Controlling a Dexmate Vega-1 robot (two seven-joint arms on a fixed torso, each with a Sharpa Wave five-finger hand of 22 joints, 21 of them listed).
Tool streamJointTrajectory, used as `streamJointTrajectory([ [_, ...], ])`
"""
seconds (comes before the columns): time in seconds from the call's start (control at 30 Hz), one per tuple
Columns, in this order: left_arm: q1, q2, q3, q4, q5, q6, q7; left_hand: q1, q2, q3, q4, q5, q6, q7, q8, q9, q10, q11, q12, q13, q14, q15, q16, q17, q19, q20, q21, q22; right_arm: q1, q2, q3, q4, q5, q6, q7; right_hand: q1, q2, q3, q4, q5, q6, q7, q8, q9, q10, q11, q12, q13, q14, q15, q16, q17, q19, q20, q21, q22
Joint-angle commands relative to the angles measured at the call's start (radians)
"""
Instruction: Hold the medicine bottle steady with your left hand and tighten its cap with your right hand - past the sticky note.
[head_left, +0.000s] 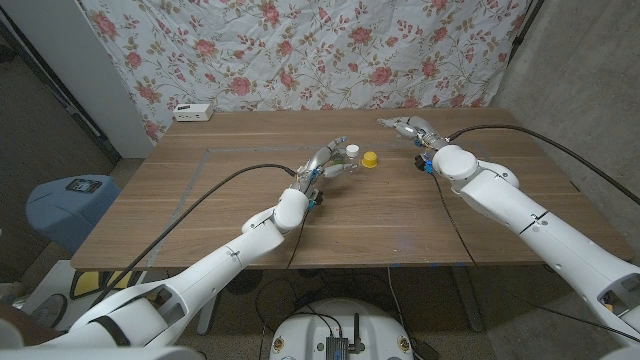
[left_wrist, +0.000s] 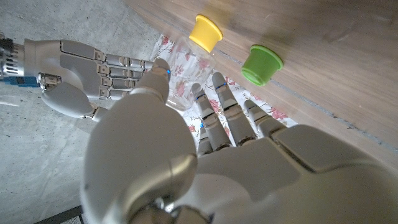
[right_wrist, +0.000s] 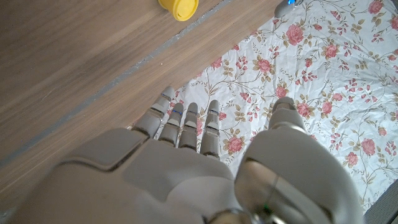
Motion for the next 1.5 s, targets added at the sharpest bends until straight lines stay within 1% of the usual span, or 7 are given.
streamJointTrajectory([
  [0.03, 0.028, 0.008, -0.001, -0.051, 0.019, 0.039, 0.023, -0.003, 0.007, -0.003, 0.002, 0.006, 0.0, -0.001, 0.006, 0.001, -0.002, 0.001, 0.003, 0.004, -0.006, -0.141, 0.003, 0.003, -0.001, 0.0, 0.001, 0.001, -0.032, 0.022, 0.037, 0.084, 0.086, 0.166, -0.001, -0.011, 0.006, 0.001, -0.002, -0.004, -0.023, -0.007, 0.004, -0.001, 0.0, 0.0, 0.003, 0.003, -0.003, -0.007, -0.004, 0.003, 0.001, -0.015, 0.001, 0.002],
  [0.5, 0.063, 0.011, -0.003, -0.086, 0.026, 0.055, 0.049, -0.003, 0.012, -0.011, 0.002, 0.006, 0.002, 0.0, 0.008, 0.001, -0.002, -0.001, 0.007, 0.003, -0.01, -0.14, 0.007, 0.003, 0.009, 0.003, 0.007, 0.001, -0.051, 0.056, 0.058, 0.181, 0.133, 0.303, -0.015, -0.13, 0.07, -0.015, 0.069, -0.006, -0.132, 0.023, 0.002, -0.006, -0.012, -0.001, 0.003, -0.001, -0.03, -0.025, 0.0, 0.013, -0.037, -0.054, -0.003, 0.001],
  [0.53, 0.065, 0.011, -0.004, -0.087, 0.025, 0.056, 0.051, -0.004, 0.012, -0.011, 0.002, 0.006, 0.002, 0.0, 0.008, 0.001, -0.002, -0.001, 0.007, 0.003, -0.01, -0.14, 0.007, 0.003, 0.009, 0.003, 0.007, 0.001, -0.051, 0.058, 0.059, 0.187, 0.135, 0.313, -0.013, -0.134, 0.073, -0.016, 0.071, -0.006, -0.141, 0.02, 0.001, -0.007, -0.014, -0.001, 0.002, -0.001, -0.032, -0.027, 0.0, 0.013, -0.039, -0.056, -0.003, 0.001],
  [0.57, 0.069, 0.009, -0.005, -0.094, 0.025, 0.069, 0.054, -0.004, 0.012, -0.012, 0.003, 0.006, 0.002, 0.0, 0.008, 0.001, -0.002, -0.001, 0.007, 0.003, -0.01, -0.14, 0.007, 0.003, 0.009, 0.002, 0.007, 0.001, -0.052, 0.06, 0.059, 0.195, 0.134, 0.327, -0.013, -0.147, 0.079, -0.016, 0.077, -0.004, -0.167, -0.025, 0.003, -0.007, -0.018, -0.003, 0.002, -0.001, -0.034, -0.029, 0.0, 0.012, -0.046, -0.061, -0.003, 0.001],
  [0.83, 0.08, 0.006, 0.001, -0.096, 0.027, 0.067, 0.058, -0.005, 0.013, -0.016, 0.002, 0.006, -0.002, 0.003, 0.007, 0.001, -0.004, 0.001, 0.007, 0.003, -0.012, -0.137, 0.008, 0.003, 0.009, 0.0, 0.007, 0.002, -0.059, 0.112, 0.085, 0.294, 0.21, 0.471, 0.034, -0.158, 0.094, -0.007, 0.078, 0.0, -0.225, 0.031, 0.003, -0.01, -0.048, -0.013, -0.004, -0.002, -0.054, -0.047, -0.005, 0.007, -0.062, -0.079, -0.003, 0.0],
  [1.0, 0.085, 0.002, 0.004, -0.092, 0.029, 0.064, 0.066, -0.006, 0.015, -0.019, 0.003, 0.006, -0.001, 0.012, 0.007, 0.001, -0.005, 0.002, 0.008, 0.003, -0.012, -0.136, 0.008, 0.003, 0.01, 0.0, 0.008, 0.002, -0.054, 0.147, 0.093, 0.366, 0.258, 0.551, 0.078, -0.176, 0.101, -0.007, 0.088, 0.0, -0.255, 0.038, 0.003, -0.011, -0.069, -0.012, -0.007, -0.003, -0.069, -0.053, -0.006, 0.008, -0.077, -0.09, -0.005, 0.0],
  [1.5, 0.084, -0.008, 0.013, -0.073, 0.035, 0.068, 0.075, -0.009, 0.013, -0.028, 0.002, 0.006, -0.007, 0.029, 0.006, 0.001, -0.011, 0.005, 0.008, 0.003, -0.025, -0.131, 0.005, 0.001, 0.012, -0.002, 0.009, 0.002, -0.051, 0.183, 0.098, 0.421, 0.295, 0.623, 0.094, -0.196, 0.104, -0.009, 0.099, 0.002, -0.263, 0.049, 0.009, -0.012, -0.083, -0.013, -0.006, -0.003, -0.084, -0.054, -0.006, 0.01, -0.091, -0.095, -0.005, 0.0],
])
